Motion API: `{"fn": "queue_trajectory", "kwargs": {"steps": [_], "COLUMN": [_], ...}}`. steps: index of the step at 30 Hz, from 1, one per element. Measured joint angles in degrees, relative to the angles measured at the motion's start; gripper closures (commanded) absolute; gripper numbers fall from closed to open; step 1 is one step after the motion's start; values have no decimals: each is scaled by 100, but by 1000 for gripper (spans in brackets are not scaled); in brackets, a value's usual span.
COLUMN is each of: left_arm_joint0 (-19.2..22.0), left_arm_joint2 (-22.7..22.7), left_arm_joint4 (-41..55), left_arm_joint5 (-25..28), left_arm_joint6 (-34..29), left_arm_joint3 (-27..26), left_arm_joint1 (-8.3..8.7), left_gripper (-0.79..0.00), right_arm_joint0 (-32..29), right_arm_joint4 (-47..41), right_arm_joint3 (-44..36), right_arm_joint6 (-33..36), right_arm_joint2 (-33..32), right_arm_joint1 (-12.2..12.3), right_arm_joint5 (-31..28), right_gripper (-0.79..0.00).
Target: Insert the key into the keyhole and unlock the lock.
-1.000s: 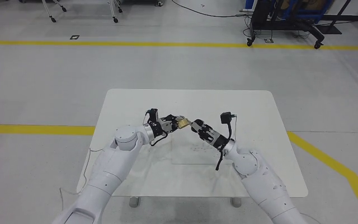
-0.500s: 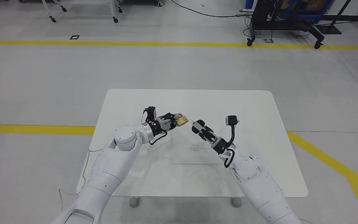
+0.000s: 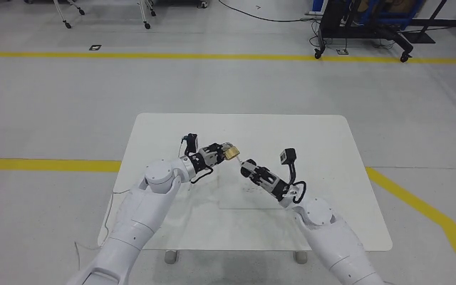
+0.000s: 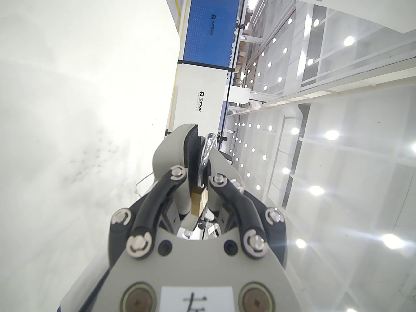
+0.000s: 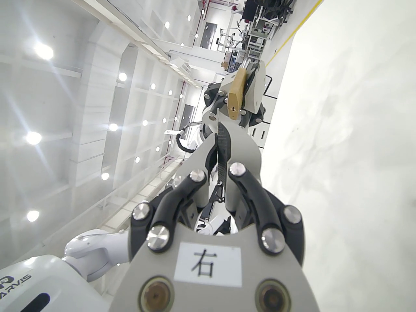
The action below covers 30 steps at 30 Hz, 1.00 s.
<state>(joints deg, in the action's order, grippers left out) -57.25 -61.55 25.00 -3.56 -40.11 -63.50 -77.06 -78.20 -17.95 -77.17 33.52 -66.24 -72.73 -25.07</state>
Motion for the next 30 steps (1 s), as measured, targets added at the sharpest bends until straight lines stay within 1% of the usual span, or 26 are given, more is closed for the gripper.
{"fn": "queue_trajectory", "kwargs": {"steps": [7, 16, 21, 30], "left_arm_joint0": [-8, 3, 19, 41], "left_arm_joint2": [-6, 35, 72, 80], "left_arm_joint4": [-46, -124, -316, -379], "left_arm_joint5": [17, 7, 103, 168], "left_arm_joint6": [5, -33, -31, -63], "left_arm_joint3": [-23, -23, -33, -20], "left_arm_joint1": [5, 3, 10, 12], "left_gripper": [0, 0, 0, 0], "right_arm_joint0": [-8, 44, 122, 133], "right_arm_joint4": [-89, -54, -17, -95], "right_arm_joint3": [-45, 6, 84, 61], "right_arm_joint6": [172, 125, 120, 178], "right_arm_joint2": [11, -14, -3, 4], "right_arm_joint1": [12, 19, 16, 16], "right_arm_joint5": [272, 415, 495, 553], "right_gripper": [0, 0, 0, 0]}}
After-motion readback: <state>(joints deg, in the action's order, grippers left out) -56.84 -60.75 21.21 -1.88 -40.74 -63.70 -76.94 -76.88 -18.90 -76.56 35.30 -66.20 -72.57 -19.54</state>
